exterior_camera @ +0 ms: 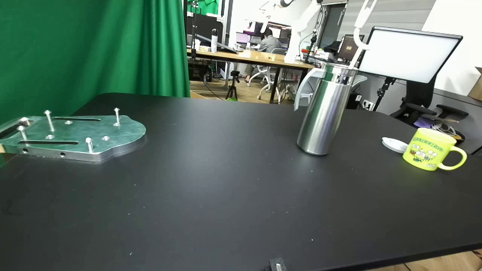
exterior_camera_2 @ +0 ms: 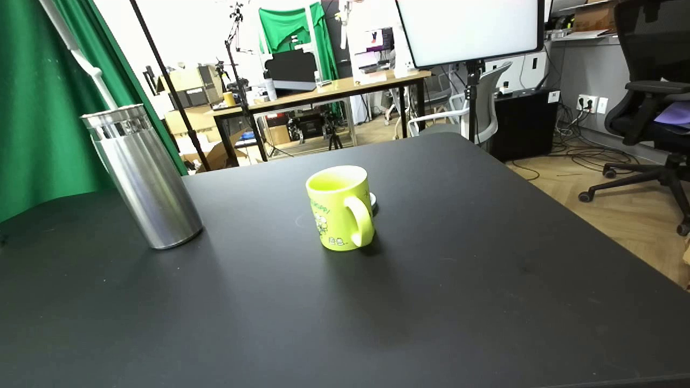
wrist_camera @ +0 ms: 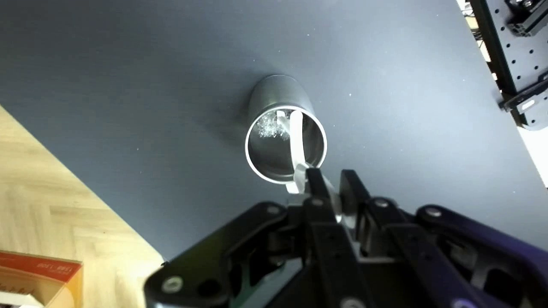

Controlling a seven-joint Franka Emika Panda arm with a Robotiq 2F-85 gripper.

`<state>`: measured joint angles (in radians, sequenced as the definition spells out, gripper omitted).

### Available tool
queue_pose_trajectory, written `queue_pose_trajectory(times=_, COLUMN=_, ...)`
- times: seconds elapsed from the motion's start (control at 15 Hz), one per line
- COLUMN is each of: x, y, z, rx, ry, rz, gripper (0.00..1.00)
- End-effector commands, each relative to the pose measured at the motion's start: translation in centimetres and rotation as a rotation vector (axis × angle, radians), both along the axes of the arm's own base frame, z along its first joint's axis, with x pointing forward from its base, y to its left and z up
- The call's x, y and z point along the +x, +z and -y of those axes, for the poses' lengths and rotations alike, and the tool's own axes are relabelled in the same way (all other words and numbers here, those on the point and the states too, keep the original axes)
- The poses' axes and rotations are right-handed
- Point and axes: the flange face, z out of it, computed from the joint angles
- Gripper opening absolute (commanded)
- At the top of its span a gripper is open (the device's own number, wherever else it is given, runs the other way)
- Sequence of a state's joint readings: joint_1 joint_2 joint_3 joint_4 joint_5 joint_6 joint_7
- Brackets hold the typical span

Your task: Use the bottle brush to clean inside the flask

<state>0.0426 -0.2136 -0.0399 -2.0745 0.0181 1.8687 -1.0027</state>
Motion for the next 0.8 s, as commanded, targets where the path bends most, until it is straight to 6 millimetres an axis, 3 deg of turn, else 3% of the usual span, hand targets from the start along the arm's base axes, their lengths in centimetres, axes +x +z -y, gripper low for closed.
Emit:
queue_pose_trajectory(times=0.0, x=0.5, y=-2.8, z=1.1, rx=-0.001, ry=-0.039, rz=-0.056, gripper=0.04)
queue_pose_trajectory(times=0.27, x=0.9, y=-5.0, z=1.2, rx=-0.002, ry=-0.044, rz=-0.102, gripper=0.04)
queue_pose_trajectory(times=0.73, x=0.9, y=-2.9, z=0.5, rx=-0.007, ry=-0.03, rz=-0.07, gripper=0.04)
